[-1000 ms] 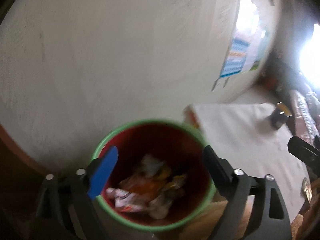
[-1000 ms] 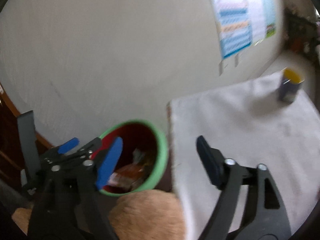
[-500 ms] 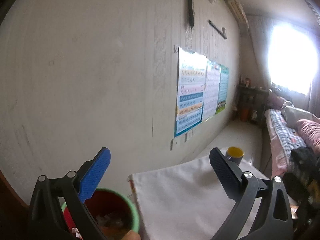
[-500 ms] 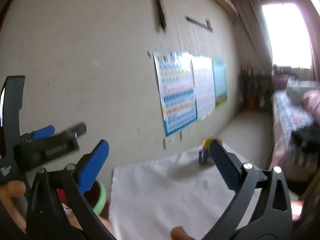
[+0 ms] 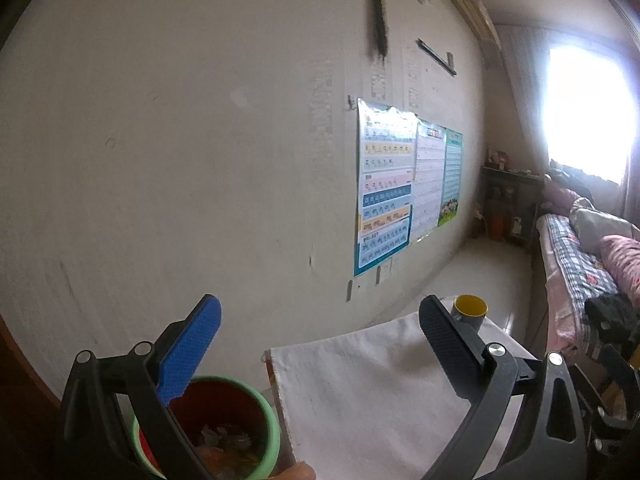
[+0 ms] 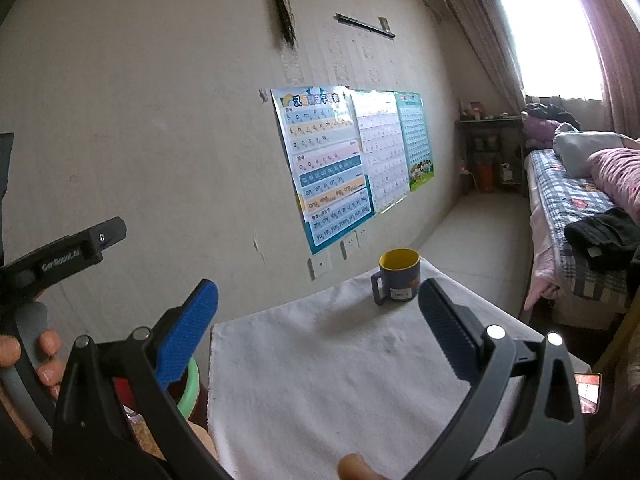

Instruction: Collect trash

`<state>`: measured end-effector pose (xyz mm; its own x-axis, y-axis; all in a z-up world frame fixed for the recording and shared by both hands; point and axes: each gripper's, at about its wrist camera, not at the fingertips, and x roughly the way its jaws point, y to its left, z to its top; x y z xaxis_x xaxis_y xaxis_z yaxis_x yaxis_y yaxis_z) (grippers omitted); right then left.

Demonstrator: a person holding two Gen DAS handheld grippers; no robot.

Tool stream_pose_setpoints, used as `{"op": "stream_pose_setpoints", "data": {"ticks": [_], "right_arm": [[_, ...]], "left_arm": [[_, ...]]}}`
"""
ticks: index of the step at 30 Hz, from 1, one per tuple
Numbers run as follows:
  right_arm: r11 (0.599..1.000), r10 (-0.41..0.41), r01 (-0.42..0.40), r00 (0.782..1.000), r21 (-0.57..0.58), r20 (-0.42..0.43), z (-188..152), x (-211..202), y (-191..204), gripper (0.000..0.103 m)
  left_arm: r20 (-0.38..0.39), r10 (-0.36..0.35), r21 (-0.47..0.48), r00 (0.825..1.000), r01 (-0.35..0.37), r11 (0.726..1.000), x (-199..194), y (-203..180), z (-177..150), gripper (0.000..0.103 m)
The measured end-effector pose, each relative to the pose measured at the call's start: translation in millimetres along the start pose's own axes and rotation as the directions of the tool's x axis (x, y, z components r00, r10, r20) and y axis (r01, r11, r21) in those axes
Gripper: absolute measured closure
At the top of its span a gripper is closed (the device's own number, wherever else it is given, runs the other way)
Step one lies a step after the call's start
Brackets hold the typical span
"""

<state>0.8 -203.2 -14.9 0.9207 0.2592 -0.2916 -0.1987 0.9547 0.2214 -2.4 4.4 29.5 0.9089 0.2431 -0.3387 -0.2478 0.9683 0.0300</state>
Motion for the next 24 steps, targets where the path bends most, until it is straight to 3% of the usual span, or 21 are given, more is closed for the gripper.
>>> {"op": "stream_pose_setpoints", "data": {"ticks": [24], "right_arm": [[1.000,-0.010,0.010,0.998,-0.004,-0.064,-8,7,0,0.004]], "left_arm": [[-0.058,-0.004,-0.016,0.998,0.004,1.000,12,11,-11,0.008]]}}
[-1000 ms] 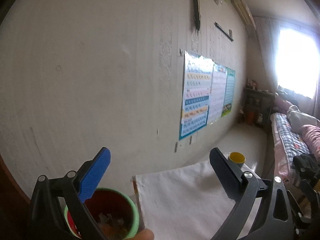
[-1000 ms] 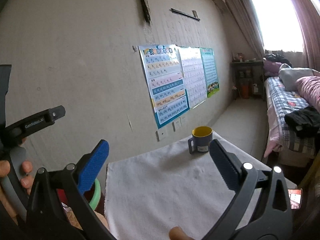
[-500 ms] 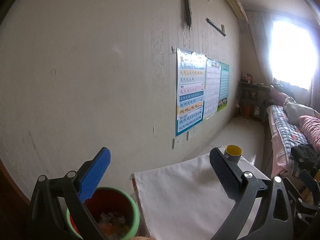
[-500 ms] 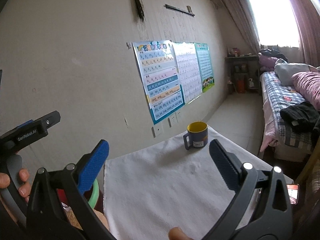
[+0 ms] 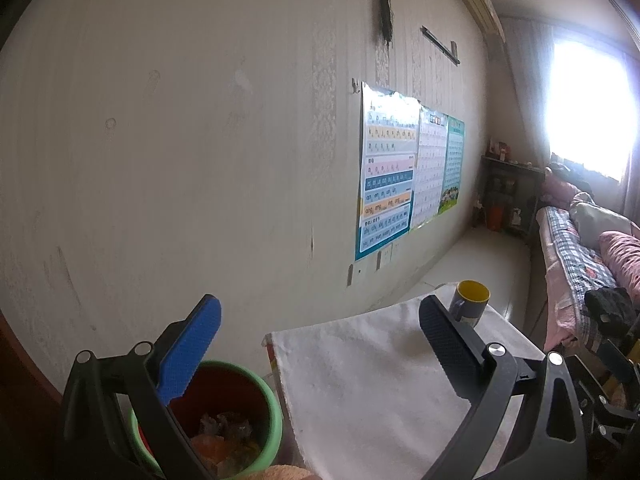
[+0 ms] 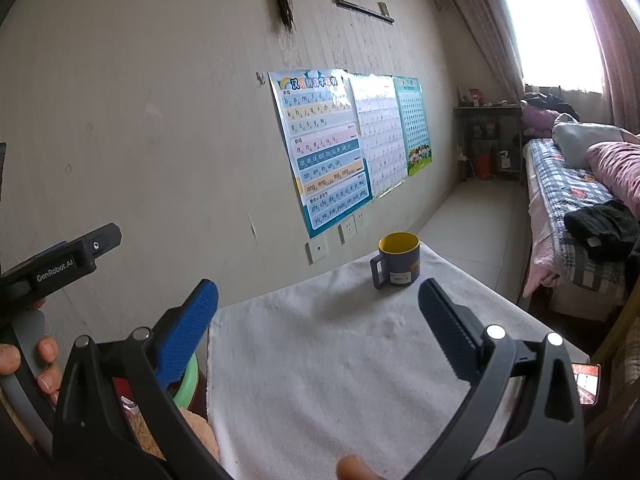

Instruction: Collect trash

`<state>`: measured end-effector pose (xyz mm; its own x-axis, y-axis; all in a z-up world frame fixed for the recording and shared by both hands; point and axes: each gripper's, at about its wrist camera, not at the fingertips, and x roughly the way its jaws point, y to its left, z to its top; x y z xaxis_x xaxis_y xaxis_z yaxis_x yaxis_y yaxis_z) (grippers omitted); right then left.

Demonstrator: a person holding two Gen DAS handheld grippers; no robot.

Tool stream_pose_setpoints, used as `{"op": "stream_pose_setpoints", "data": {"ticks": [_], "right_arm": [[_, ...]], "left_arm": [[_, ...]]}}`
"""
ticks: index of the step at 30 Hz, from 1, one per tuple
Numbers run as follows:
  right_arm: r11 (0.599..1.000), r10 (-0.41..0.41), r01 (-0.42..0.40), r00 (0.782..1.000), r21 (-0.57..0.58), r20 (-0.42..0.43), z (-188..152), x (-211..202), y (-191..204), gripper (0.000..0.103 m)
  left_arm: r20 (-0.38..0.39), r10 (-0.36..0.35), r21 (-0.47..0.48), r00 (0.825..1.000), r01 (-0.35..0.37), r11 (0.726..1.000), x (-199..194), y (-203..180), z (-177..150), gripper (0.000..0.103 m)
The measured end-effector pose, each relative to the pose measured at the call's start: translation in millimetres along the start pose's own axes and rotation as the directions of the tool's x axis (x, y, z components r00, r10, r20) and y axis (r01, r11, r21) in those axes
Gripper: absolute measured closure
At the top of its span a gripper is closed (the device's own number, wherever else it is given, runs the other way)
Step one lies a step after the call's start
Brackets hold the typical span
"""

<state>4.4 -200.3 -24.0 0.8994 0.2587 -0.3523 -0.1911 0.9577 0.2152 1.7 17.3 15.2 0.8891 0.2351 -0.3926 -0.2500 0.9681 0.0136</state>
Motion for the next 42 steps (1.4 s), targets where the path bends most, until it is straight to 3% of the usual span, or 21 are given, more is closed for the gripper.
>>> {"op": "stream_pose_setpoints", "data": {"ticks": [28,34,38,42], "right_arm": [[1.000,0.002,-0.002,0.997,0.006,-0.073,-10,18,-5,0.004],[1.000,0.003,0.001,0.991,0.029,-0.134,-24,38,-15,0.004],[0.996,-0.058,0.074,0.970,0.058,-0.234,-53,75,-43,0.004],[0.973,-0.205,0.229,0.923,0.035,-0.325,-82,123,-90,0.004]], "left_arm": [[-0.069,-0.009,0.019,0.998,0.010,1.000,24,-2,-11,0.008],[-0.116,-0.005,0.023,0.993,0.008,1.000,39,-2,-21,0.008],[-0.162,-0.006,0.052,0.987,0.015,0.999,56,3,-42,0.008],[-0.221,-0.034,0.034,0.975,0.043,0.999,66,20,-64,0.008]]}}
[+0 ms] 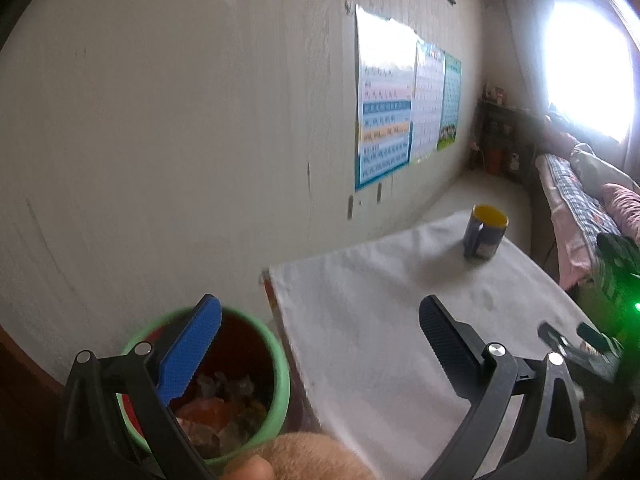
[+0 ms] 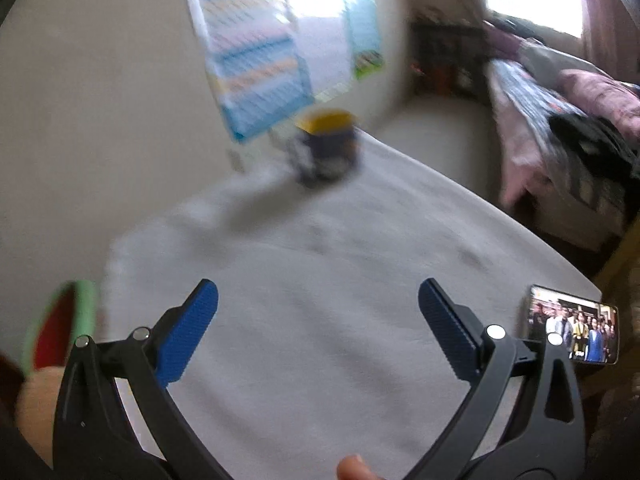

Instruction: Collect trash

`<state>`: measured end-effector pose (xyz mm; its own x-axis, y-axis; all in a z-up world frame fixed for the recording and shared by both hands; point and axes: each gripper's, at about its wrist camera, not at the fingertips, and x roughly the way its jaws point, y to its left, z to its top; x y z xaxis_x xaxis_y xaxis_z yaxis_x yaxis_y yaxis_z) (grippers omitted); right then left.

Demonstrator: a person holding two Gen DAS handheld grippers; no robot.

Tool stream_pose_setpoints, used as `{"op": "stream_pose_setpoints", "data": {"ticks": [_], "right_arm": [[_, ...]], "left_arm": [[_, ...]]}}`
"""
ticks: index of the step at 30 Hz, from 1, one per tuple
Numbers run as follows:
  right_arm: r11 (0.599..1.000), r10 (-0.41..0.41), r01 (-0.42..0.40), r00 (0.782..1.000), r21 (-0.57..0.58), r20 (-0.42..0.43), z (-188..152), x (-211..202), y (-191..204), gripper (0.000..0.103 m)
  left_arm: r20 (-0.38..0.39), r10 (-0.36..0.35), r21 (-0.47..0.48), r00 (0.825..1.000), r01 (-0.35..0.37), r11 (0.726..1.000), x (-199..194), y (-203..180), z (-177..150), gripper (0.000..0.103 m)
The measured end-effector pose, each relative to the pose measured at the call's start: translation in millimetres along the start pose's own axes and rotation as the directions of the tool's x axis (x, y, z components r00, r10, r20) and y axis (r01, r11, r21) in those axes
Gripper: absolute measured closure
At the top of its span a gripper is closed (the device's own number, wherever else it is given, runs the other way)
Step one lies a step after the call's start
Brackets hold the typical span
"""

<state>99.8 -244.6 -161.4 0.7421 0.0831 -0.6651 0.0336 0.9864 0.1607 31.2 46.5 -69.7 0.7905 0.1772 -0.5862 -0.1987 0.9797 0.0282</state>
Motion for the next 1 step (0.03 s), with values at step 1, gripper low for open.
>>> {"op": "stream_pose_setpoints", "data": {"ticks": [1], "right_arm": [[0.999,-0.037,0.037,0.999,0.014,-0.014,0.7,14.8,-10.6,0.004]], "left_arm": [[-0.013,-0.008,-0.012,1.000,0.008,1.000,2.7,6.9,-4.6,0.008]]}}
